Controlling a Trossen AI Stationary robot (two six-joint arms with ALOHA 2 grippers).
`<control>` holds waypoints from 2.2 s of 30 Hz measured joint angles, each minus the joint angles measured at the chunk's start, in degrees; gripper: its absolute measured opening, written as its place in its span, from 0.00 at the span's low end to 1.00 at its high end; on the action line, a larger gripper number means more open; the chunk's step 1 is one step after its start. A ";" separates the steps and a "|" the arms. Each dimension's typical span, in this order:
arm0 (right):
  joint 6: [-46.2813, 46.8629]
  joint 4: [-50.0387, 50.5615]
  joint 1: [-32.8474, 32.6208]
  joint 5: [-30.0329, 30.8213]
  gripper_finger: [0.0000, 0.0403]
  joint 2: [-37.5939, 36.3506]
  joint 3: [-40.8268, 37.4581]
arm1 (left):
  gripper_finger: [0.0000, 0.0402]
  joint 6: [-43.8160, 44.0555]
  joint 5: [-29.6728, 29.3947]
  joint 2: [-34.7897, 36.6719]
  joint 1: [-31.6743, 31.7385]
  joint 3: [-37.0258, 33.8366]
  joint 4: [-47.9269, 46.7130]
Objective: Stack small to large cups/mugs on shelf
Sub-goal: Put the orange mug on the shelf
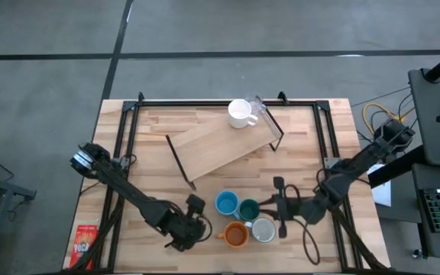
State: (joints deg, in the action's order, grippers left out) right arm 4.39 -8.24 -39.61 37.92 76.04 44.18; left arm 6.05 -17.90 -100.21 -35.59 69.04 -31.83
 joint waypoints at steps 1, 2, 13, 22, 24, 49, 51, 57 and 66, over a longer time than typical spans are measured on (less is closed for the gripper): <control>-0.50 0.03 -0.40 0.53 0.06 0.07 0.46 | 0.79 -0.73 -4.00 0.37 -0.04 0.30 -0.37; -1.26 -0.15 -0.84 1.23 0.04 0.17 0.88 | 0.76 -1.58 -7.04 0.86 -0.04 0.37 -0.93; -4.92 0.34 -1.62 9.56 0.02 -0.20 1.45 | 0.03 -5.67 -19.90 1.20 1.14 0.04 -1.44; -4.89 0.38 -1.62 10.77 0.02 0.14 1.45 | 0.01 -5.02 -21.22 1.34 1.37 0.36 2.30; -4.64 0.56 -1.62 10.78 0.02 0.14 1.45 | 0.01 -4.98 -21.19 1.34 1.53 0.25 3.30; -2.11 2.00 -1.62 10.59 0.02 0.14 1.23 | 0.19 -1.71 -19.92 1.43 5.01 -2.04 4.24; -1.84 2.00 -1.62 10.59 0.02 0.14 1.23 | 0.21 -3.83 -20.04 1.30 5.92 -2.06 5.35; -1.82 2.00 -1.62 10.59 0.02 0.14 1.23 | 0.23 -5.34 -16.88 0.01 9.15 -2.34 7.84; -1.82 2.01 -1.62 10.58 0.02 0.14 1.23 | 0.23 -5.25 -0.08 -0.87 9.98 -2.47 10.06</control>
State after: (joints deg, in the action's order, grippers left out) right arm 2.57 -6.24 -41.23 48.51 76.18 45.41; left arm 0.81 -17.98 -101.08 -25.61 66.57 -21.76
